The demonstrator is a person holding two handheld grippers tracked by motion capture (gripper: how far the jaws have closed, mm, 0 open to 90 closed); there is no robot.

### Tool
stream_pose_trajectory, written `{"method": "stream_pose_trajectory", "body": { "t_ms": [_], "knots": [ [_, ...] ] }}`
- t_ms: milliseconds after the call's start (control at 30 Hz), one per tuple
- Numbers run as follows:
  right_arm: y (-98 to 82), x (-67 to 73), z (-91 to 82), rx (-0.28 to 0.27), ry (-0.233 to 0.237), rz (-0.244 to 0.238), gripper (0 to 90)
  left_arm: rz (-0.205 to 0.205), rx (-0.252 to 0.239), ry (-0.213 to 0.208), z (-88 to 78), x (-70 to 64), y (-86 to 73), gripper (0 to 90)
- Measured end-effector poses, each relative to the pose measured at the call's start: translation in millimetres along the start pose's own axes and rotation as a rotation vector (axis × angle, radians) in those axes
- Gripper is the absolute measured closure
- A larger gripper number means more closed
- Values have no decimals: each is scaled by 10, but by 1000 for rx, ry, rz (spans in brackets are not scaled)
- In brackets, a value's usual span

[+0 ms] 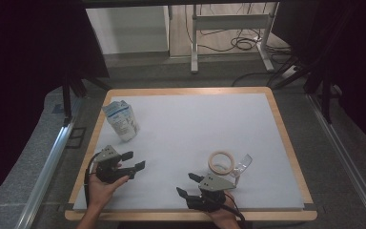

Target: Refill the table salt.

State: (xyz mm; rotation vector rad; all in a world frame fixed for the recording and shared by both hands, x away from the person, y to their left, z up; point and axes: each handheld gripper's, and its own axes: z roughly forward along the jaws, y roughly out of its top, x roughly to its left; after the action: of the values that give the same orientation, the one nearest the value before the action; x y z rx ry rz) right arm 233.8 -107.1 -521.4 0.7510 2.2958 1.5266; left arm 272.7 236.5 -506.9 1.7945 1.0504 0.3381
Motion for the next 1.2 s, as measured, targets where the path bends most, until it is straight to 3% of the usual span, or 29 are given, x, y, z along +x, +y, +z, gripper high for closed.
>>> {"method": "stream_pose_trajectory", "body": {
  "t_ms": [267,400,667,767,833,867,1033,1200],
  "knots": [
    [7,8,65,14,21,9,360,-50,-27,87,-183,353,37,314],
    [-2,32,93,25,34,2,358,-65,-38,102,-213,562,66,324],
    [-8,70,121,35,42,-6,358,-69,-89,172,-133,923,411,319],
    [-2,110,118,36,49,-15,358,-107,-92,184,-95,1104,489,315],
    [5,133,110,35,52,-24,357,-112,-91,180,-86,1148,503,316],
    [8,145,107,34,55,-30,357,-118,-88,161,-49,1252,545,316],
    [10,149,99,39,55,-34,356,-94,-92,120,35,1332,607,355],
    [-3,119,102,41,49,-28,357,-66,-78,140,136,1309,639,441]
  ]
}}
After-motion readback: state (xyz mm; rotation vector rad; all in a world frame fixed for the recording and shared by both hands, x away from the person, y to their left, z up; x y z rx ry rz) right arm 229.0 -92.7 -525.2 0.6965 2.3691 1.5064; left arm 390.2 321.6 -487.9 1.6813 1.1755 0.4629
